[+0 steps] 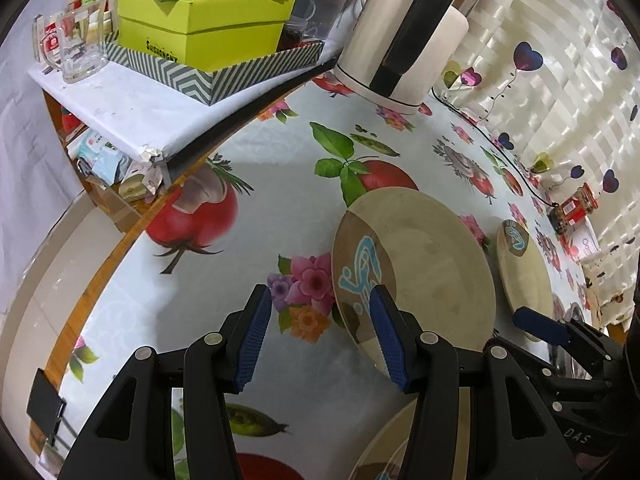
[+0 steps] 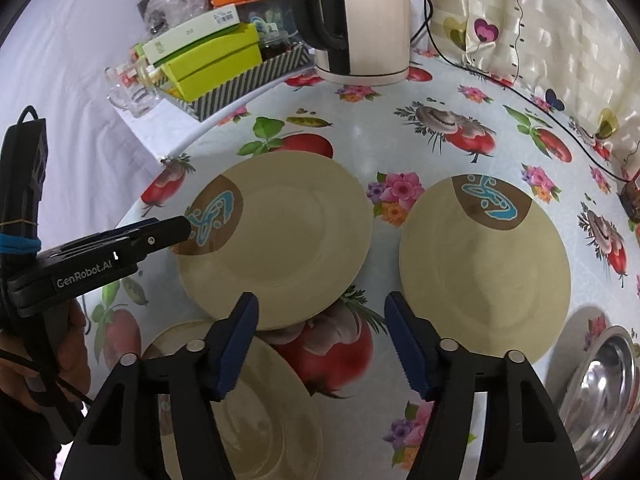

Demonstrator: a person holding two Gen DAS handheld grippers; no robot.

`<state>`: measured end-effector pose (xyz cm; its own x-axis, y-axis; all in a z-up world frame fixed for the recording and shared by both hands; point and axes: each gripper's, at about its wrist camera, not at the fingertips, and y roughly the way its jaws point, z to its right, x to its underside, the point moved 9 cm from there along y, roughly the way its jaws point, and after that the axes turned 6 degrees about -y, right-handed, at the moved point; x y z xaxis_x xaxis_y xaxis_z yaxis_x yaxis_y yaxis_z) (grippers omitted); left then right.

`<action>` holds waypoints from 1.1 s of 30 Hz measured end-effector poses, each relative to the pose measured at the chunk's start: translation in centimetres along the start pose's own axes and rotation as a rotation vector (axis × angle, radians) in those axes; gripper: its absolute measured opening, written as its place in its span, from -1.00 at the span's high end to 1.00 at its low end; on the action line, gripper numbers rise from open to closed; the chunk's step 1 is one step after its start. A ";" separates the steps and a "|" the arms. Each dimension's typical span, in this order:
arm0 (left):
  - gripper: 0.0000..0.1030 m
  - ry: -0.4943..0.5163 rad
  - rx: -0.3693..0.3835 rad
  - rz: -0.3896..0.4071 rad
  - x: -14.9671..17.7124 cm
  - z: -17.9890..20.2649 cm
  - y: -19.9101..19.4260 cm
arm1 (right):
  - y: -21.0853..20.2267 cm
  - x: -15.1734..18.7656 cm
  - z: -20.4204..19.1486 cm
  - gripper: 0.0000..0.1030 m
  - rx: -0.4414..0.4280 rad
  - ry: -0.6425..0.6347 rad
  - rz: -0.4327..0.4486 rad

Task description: Organize plates and bowls

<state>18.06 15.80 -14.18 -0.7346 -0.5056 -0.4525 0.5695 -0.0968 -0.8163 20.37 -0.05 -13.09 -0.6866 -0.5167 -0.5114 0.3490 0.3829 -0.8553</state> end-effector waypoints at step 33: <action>0.48 0.049 0.031 0.002 -0.3 1.9 0.5 | 2.3 -1.2 1.0 0.40 -0.058 0.071 0.010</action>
<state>19.30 14.30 -13.78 -0.7500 -0.4631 -0.4723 0.5818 -0.1222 -0.8041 22.60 0.69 -14.50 -0.7275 -0.4581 -0.5108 0.3196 0.4325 -0.8431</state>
